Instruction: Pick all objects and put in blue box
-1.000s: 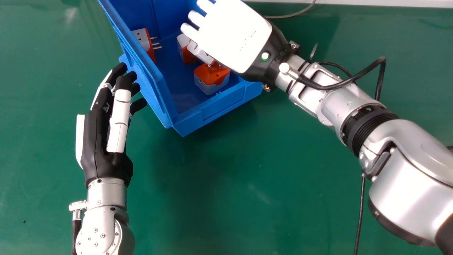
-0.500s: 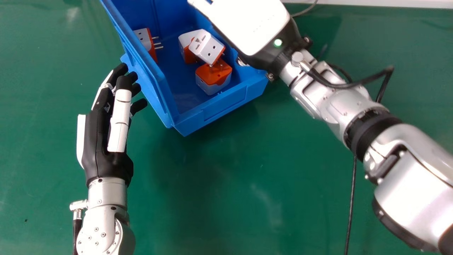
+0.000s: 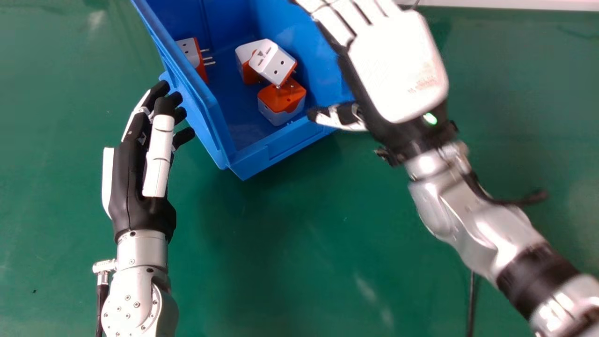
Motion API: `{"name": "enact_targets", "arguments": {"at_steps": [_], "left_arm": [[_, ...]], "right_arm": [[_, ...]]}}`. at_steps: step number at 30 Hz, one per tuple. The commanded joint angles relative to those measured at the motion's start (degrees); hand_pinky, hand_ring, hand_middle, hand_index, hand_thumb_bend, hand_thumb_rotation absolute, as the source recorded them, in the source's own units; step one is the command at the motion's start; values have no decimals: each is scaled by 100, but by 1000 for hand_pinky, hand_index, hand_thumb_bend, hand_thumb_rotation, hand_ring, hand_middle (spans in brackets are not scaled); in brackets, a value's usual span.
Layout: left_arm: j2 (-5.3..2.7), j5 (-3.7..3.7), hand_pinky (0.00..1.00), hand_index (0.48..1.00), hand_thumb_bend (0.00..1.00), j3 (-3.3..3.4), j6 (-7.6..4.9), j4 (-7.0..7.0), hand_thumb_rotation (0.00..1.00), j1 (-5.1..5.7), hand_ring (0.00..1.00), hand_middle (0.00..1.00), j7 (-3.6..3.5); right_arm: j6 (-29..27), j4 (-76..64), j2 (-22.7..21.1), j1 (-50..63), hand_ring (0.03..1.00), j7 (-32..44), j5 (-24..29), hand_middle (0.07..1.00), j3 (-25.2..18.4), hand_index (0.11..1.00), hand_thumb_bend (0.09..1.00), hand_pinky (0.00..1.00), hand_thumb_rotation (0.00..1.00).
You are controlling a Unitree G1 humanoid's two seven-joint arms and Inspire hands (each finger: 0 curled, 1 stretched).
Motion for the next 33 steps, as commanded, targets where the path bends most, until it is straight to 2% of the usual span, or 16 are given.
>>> {"name": "enact_targets", "arguments": {"at_steps": [1,6,8,9,12,13,14,15,16,18,20,21,22,30,31,33], "left_arm": [[33,-26,778,841,691,-1,-145,-21,771,-67,841,848,-58],[44,41,779,844,689,-15,-197,13,771,-88,842,850,-30],[38,31,779,844,689,-15,-189,11,771,-91,842,850,-30],[35,30,779,844,693,-17,-189,13,771,-94,842,849,-29],[20,27,779,844,693,-22,-203,27,771,-103,842,849,-24],[12,30,780,843,697,-21,-210,31,771,-104,842,849,-13],[8,32,780,843,697,-21,-215,34,771,-106,842,849,-6],[10,22,780,843,697,-20,-217,36,771,-109,842,849,-14],[10,7,780,842,700,-16,-219,41,770,-113,842,849,-23],[24,-8,780,842,700,-15,-223,55,770,-119,842,849,-48],[34,16,780,842,700,-20,-237,65,770,-122,842,849,-40],[34,26,780,842,703,-20,-243,69,769,-124,842,849,-29],[32,27,780,842,703,-17,-245,74,769,-128,842,849,-22],[52,-22,780,842,703,13,-243,84,769,-127,842,849,-53],[58,-53,779,841,709,21,-242,81,768,-124,842,848,-81],[77,-73,779,841,709,40,-245,80,768,-118,842,848,-97]], "right_arm": [[-143,-443,-126,216,878,-298,3,879,-249,859,941,804,227],[-250,-1040,-164,854,906,-399,133,907,-676,894,891,829,307],[-298,-1262,-183,1071,906,-335,184,907,-834,894,891,829,307],[-335,-1359,-195,1173,914,-297,216,919,-913,909,866,838,367],[-516,-1584,-255,1438,914,-162,356,919,-1126,909,866,838,367],[-557,-1686,-264,1558,917,-69,452,926,-1209,922,841,840,435],[-583,-1782,-264,1671,917,32,536,926,-1289,922,841,840,435],[-610,-1886,-253,1796,917,124,625,926,-1375,922,841,840,435],[-655,-1956,-236,1905,919,199,723,930,-1449,930,814,842,500],[-683,-2101,-160,2108,919,349,872,930,-1580,930,814,842,500],[-732,-2258,-79,2298,919,537,1044,930,-1677,930,814,842,500],[-762,-2331,-45,2383,919,634,1124,934,-1720,936,789,842,566],[-811,-2398,-16,2468,919,730,1216,934,-1758,936,789,842,566],[-1412,-2584,24,3153,919,1327,1665,934,-1949,936,789,842,566],[-1480,-2595,36,3238,915,1429,1752,933,-1970,938,765,833,629],[-1632,-2626,104,3445,915,1711,2064,933,-2014,938,765,833,629]]}}
